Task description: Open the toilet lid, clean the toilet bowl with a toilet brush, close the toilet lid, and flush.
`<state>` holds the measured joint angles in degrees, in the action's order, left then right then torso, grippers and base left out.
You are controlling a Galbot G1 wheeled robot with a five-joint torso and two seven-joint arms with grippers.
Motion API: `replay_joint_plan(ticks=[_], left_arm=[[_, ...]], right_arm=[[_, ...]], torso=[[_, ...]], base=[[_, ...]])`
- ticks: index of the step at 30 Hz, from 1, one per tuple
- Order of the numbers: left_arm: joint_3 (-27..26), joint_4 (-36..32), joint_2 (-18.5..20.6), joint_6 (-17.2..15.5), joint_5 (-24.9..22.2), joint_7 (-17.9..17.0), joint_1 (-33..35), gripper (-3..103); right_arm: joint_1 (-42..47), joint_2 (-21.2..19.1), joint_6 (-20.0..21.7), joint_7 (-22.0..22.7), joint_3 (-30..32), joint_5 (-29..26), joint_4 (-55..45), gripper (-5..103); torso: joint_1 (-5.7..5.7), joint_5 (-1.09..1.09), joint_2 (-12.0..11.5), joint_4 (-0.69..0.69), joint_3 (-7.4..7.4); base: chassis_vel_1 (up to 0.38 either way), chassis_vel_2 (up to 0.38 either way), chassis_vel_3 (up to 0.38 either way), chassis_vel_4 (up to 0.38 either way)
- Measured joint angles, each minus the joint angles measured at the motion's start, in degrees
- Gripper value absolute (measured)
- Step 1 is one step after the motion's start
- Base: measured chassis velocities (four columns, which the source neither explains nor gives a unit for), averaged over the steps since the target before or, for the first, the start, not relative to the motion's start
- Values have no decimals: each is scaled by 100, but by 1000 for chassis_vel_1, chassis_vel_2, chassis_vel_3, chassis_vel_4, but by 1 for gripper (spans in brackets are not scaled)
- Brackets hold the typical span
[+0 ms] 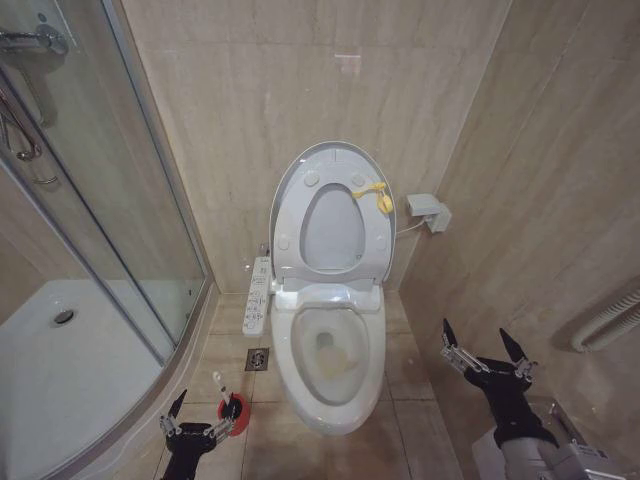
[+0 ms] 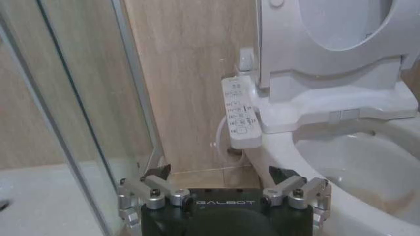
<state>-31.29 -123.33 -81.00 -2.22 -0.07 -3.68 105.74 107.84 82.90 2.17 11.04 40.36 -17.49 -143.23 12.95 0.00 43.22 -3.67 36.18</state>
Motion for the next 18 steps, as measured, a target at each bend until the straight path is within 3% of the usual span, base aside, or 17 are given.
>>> replay_joint_plan(ticks=[3, 5, 6, 10, 12, 14, 18], left_arm=[[-4, 11, -8, 34, -3, 22, -9, 100], [-81, -65, -16, 352, -95, 131, -9, 99], [-81, -65, -16, 352, -95, 131, -9, 99], [-294, -367, -43, 1293, -404, 444, -8, 99], [-331, -416, -45, 1439, -453, 493, -8, 98], [-327, -187, -42, 1688, -564, 770, -39, 98], [-345, 63, 2, 1829, -658, 882, -71, 98]], right_arm=[[0, 0, 0, 0, 0, 0, 0, 100], [0, 0, 0, 0, 0, 0, 0, 100], [0, 0, 0, 0, 0, 0, 0, 100], [0, 0, 0, 0, 0, 0, 0, 100], [0, 0, 0, 0, 0, 0, 0, 100], [0, 0, 0, 0, 0, 1, 0, 100], [0, 0, 0, 0, 0, 0, 0, 100]], torso=[[0, 0, 0, 0, 0], [0, 0, 0, 0, 0], [0, 0, 0, 0, 0], [0, 0, 0, 0, 0], [0, 1, 0, 0, 0], [0, -1, 0, 0, 0], [0, 0, 1, 1, 0]], base=[[0, 0, 0, 0], [0, 0, 0, 0], [0, 0, 0, 0], [0, 0, 0, 0], [0, 0, 0, 0], [0, 0, 0, 0], [0, 0, 0, 0]])
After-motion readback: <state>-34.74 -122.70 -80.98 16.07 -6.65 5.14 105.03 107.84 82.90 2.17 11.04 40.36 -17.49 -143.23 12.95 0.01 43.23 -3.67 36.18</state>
